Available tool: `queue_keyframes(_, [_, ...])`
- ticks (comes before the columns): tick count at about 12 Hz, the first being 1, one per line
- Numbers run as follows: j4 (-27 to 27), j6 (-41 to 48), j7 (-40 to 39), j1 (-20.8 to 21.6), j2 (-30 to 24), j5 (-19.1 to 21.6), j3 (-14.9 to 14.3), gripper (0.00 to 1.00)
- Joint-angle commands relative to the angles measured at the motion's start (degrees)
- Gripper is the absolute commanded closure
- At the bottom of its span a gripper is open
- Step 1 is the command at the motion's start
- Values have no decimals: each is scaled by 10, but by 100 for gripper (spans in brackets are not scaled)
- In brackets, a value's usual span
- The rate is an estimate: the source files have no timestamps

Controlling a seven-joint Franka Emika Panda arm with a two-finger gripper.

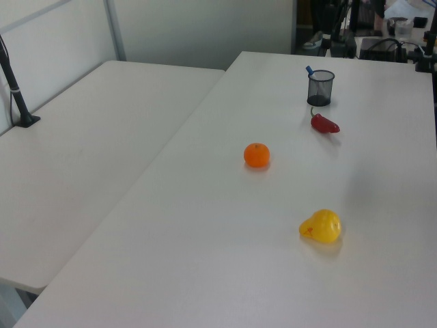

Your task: Take marker pen

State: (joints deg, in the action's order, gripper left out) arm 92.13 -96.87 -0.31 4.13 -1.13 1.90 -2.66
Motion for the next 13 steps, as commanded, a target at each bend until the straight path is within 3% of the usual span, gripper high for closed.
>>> queue_keyframes(1, [10, -6, -6, 18, -11, 2, -13, 0])
queue_keyframes(13, [14, -12, -7, 25, -10, 1, -30, 0])
